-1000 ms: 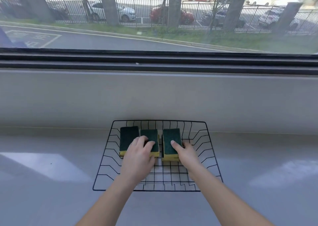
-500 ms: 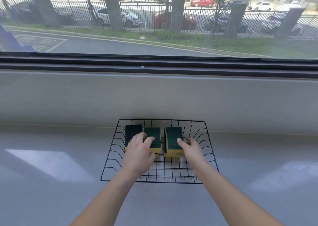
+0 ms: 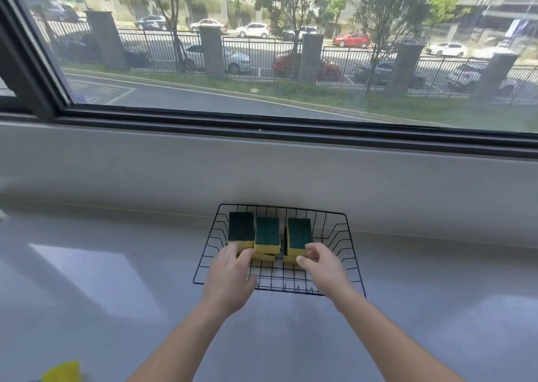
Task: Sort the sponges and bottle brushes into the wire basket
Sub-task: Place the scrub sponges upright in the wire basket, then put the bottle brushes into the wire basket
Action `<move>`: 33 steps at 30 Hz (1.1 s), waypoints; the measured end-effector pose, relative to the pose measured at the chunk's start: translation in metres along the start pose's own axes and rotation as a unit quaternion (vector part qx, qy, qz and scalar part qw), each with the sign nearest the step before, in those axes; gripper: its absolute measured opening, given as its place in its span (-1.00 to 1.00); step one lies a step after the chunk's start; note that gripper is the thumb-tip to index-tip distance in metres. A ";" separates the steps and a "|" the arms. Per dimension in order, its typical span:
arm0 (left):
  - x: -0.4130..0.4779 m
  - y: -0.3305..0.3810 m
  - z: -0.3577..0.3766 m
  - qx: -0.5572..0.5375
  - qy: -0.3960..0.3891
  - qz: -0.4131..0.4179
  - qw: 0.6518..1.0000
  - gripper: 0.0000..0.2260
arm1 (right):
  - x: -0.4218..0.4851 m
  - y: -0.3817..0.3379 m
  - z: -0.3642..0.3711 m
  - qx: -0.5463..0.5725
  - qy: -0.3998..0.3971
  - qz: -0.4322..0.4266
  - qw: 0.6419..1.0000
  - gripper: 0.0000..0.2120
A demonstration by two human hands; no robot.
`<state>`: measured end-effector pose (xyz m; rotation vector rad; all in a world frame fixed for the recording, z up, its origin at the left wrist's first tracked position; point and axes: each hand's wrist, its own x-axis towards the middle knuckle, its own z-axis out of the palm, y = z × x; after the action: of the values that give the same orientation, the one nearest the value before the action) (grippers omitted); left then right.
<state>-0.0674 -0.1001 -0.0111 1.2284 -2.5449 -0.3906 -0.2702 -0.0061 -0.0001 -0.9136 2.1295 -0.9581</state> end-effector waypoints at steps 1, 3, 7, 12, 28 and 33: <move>-0.008 -0.001 -0.003 0.002 -0.001 -0.005 1.000 -0.57 | -0.007 -0.002 0.002 -0.029 -0.009 -0.014 0.999 -0.57; -0.023 -0.005 -0.009 0.001 -0.001 -0.016 1.000 -0.57 | -0.020 -0.006 0.006 -0.078 -0.019 -0.043 0.996 -0.55; -0.050 -0.013 -0.023 0.006 0.002 -0.023 1.000 -0.56 | -0.042 -0.016 0.015 -0.107 -0.034 -0.073 0.991 -0.53; -0.090 -0.027 -0.041 0.005 0.016 -0.058 0.998 -0.55 | -0.070 -0.027 0.036 -0.113 -0.062 -0.098 0.987 -0.52; -0.261 -0.105 -0.059 -0.016 0.050 -0.225 0.973 -0.54 | -0.169 -0.066 0.194 -0.122 -0.251 -0.174 0.944 -0.63; -0.304 -0.130 -0.066 -0.002 0.027 -0.293 0.956 -0.54 | -0.191 -0.077 0.242 -0.153 -0.293 -0.190 0.925 -0.64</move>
<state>0.2307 0.0551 -0.0393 1.9539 -2.0846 -0.4713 0.0468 0.0159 -0.0212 -1.5848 1.6288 -0.4303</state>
